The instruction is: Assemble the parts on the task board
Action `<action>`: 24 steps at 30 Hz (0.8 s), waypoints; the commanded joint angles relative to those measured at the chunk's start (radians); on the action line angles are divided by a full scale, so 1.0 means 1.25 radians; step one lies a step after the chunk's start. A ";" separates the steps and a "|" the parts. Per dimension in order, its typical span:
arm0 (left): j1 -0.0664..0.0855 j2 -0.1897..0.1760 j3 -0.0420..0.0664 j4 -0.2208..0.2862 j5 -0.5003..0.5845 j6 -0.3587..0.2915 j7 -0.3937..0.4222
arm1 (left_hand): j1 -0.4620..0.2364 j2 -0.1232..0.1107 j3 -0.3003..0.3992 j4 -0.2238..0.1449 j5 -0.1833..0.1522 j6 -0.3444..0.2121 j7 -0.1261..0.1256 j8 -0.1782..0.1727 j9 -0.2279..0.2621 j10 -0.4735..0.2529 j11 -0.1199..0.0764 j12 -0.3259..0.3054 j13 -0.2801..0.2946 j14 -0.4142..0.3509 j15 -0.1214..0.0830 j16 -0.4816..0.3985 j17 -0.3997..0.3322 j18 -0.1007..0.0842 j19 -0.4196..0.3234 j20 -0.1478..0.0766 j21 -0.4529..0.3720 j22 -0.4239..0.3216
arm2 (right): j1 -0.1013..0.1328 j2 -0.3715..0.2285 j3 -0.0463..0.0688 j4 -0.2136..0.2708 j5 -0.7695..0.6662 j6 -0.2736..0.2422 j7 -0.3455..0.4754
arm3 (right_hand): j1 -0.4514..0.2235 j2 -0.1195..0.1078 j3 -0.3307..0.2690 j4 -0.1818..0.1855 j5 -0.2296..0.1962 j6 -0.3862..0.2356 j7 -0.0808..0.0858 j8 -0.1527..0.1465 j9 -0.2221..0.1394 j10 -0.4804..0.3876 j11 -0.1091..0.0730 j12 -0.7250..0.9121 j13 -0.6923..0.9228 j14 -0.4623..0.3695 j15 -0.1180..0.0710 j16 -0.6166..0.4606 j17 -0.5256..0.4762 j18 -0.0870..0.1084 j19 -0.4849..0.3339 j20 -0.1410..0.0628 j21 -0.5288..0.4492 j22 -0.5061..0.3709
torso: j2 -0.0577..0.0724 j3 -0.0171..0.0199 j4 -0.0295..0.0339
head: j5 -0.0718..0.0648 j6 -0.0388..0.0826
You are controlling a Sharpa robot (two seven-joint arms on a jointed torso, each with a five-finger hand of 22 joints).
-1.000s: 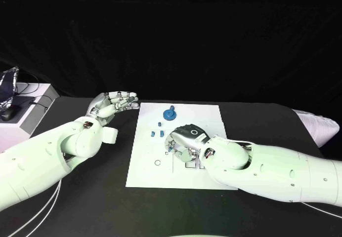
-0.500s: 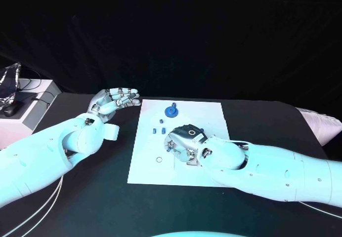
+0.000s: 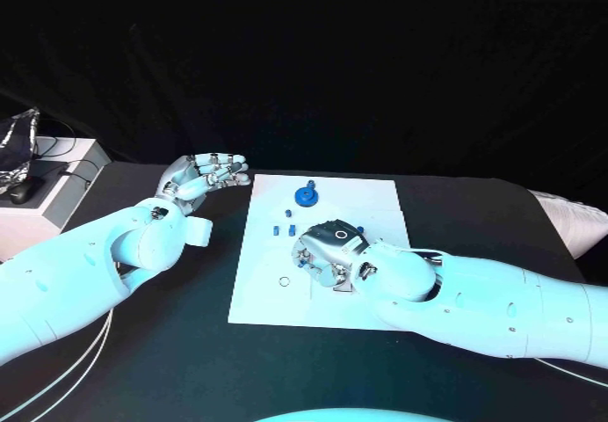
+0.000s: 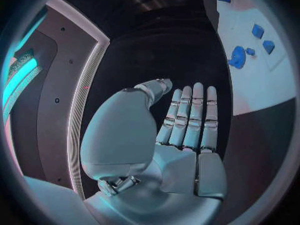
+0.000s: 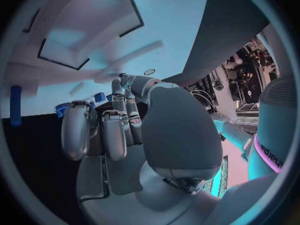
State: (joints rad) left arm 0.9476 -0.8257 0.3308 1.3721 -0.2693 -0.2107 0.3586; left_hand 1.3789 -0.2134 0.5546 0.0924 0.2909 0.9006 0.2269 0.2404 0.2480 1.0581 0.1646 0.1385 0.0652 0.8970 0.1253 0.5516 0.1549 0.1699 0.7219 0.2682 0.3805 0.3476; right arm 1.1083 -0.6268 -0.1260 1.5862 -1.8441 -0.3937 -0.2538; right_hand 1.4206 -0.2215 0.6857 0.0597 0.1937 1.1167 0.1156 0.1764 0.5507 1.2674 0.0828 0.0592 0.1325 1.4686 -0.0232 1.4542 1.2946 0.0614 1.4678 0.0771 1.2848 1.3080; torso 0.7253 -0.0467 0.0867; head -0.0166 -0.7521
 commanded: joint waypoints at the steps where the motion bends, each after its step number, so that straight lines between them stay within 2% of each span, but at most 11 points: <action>1: 0.000 0.000 0.000 0.004 0.005 0.001 0.007 | 0.002 -0.005 -0.005 0.001 0.000 -0.001 0.001 0.005 -0.001 0.000 0.005 -0.005 0.001 0.001 0.003 -0.005 0.001 0.009 0.006 -0.002 -0.002 -0.001 | -0.002 0.005 -0.001 -0.001 -0.014 0.036 0.002 | -0.002 0.005 0.004 -0.003 0.004 0.002 0.002 0.004 0.001 0.031 -0.026 0.004 0.000 0.039 -0.004 -0.002 0.002 -0.002 0.017 -0.005 -0.003 0.087 | 0.000 -0.0002 -0.0006 | 0.000 -0.002; 7: 0.000 -0.001 0.001 0.006 0.005 0.001 0.005 | 0.003 -0.005 -0.005 0.001 0.000 -0.001 0.001 0.005 -0.001 0.000 0.005 -0.005 0.001 0.000 0.003 -0.006 0.001 0.009 0.007 -0.002 -0.003 -0.001 | -0.002 0.016 -0.005 -0.015 -0.012 0.043 0.008 | -0.023 0.000 -0.003 -0.003 0.006 -0.008 0.009 -0.001 0.002 0.016 -0.019 0.001 -0.007 0.039 0.001 -0.001 0.000 -0.002 0.015 -0.002 -0.007 0.086 | 0.001 -0.0004 0.0007 | 0.000 -0.005; 9: 0.000 -0.001 0.001 0.006 0.005 0.001 0.004 | 0.003 -0.005 -0.005 0.001 0.000 -0.001 0.001 0.005 -0.001 0.000 0.005 -0.005 0.001 0.000 0.003 -0.006 0.001 0.009 0.007 -0.002 -0.003 -0.001 | -0.002 0.018 -0.006 -0.019 -0.012 0.040 0.010 | -0.037 -0.005 -0.013 0.000 0.011 -0.023 0.012 -0.010 -0.001 0.002 -0.015 0.001 -0.013 0.038 0.005 -0.001 0.000 -0.001 0.013 0.001 -0.011 0.084 | 0.001 -0.0007 0.0012 | 0.000 -0.007; 12: 0.000 -0.002 0.001 0.006 0.005 0.003 0.003 | 0.004 -0.004 -0.005 0.001 0.000 0.000 0.001 0.006 -0.001 0.000 0.005 -0.006 0.001 0.000 0.004 -0.007 0.002 0.009 0.008 -0.002 -0.004 -0.002 | -0.002 0.019 -0.007 -0.021 -0.012 0.029 0.013 | -0.056 -0.017 -0.027 0.005 0.000 -0.046 0.012 -0.025 -0.009 -0.023 -0.010 0.000 -0.021 0.037 0.009 -0.002 -0.003 0.001 0.010 0.006 -0.021 0.080 | 0.000 -0.0005 0.0006 | 0.000 -0.007; 21: 0.000 -0.001 0.001 0.004 0.005 0.007 -0.001 | 0.003 -0.003 -0.007 0.003 -0.002 0.002 0.000 0.009 -0.001 0.000 0.005 -0.007 0.001 0.000 0.004 -0.010 0.004 0.009 0.011 -0.001 -0.008 -0.006 | -0.002 0.012 -0.008 -0.016 -0.012 -0.014 0.015 | -0.072 -0.040 -0.041 0.009 -0.005 -0.064 0.012 -0.040 -0.019 -0.072 -0.001 0.001 -0.036 0.032 0.016 -0.010 -0.022 0.010 -0.004 0.012 -0.069 0.056 | 0.000 0.0005 -0.0006 | 0.001 -0.009; 22: 0.000 -0.001 0.001 0.004 0.005 0.007 -0.002 | 0.004 -0.001 -0.006 0.003 -0.002 0.002 0.000 0.009 -0.001 0.000 0.005 -0.007 0.001 0.000 0.004 -0.011 0.004 0.009 0.011 -0.002 -0.009 -0.006 | -0.002 0.011 -0.008 -0.015 -0.011 -0.021 0.014 | -0.073 -0.041 -0.043 0.010 -0.010 -0.064 0.012 -0.041 -0.020 -0.073 -0.001 0.002 -0.037 0.032 0.017 -0.010 -0.024 0.010 -0.005 0.013 -0.072 0.055 | 0.000 0.0005 -0.0008 | 0.001 -0.009; 23: 0.000 -0.001 0.001 0.004 0.005 0.007 -0.003 | 0.007 0.001 -0.005 0.002 -0.001 0.001 0.000 0.009 -0.002 0.000 0.005 -0.008 0.001 -0.001 0.004 -0.012 0.005 0.010 0.014 -0.002 -0.010 -0.007 | -0.002 0.009 -0.008 -0.014 -0.011 -0.029 0.013 | -0.074 -0.045 -0.050 0.010 -0.041 -0.066 0.010 -0.043 -0.022 -0.079 -0.001 0.002 -0.039 0.030 0.019 -0.013 -0.030 0.013 -0.009 0.014 -0.087 0.048 | 0.000 0.0005 -0.0008 | 0.001 -0.009; 24: 0.000 -0.001 0.001 0.003 0.005 0.008 -0.004 | 0.008 0.002 -0.004 0.001 -0.001 0.001 0.001 0.009 -0.002 -0.001 0.005 -0.008 0.001 -0.001 0.004 -0.012 0.005 0.010 0.015 -0.002 -0.010 -0.007 | -0.003 0.008 -0.008 -0.012 -0.011 -0.040 0.013 | -0.075 -0.048 -0.054 0.011 -0.052 -0.068 0.009 -0.045 -0.024 -0.081 0.000 0.003 -0.039 0.029 0.018 -0.014 -0.032 0.014 -0.010 0.015 -0.090 0.046 | 0.000 0.0005 -0.0008 | 0.001 -0.008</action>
State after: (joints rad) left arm 0.9476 -0.8280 0.3308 1.3747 -0.2682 -0.2104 0.3534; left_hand 1.3789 -0.2134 0.5503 0.0967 0.2909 0.9006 0.2268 0.2463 0.2464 1.0581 0.1646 0.1340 0.0658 0.8970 0.1253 0.5397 0.1609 0.1697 0.7361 0.2643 0.3716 0.3394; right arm 1.1065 -0.6156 -0.1360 1.5671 -1.8500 -0.4029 -0.2495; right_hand 1.3258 -0.2734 0.6204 0.0731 0.1368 1.0352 0.1253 0.1221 0.5215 1.1704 0.0827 0.0592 0.0845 1.4649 -0.0051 1.4393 1.2559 0.0615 1.4588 0.0936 1.1760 1.3077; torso 0.7252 -0.0464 0.0861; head -0.0145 -0.7630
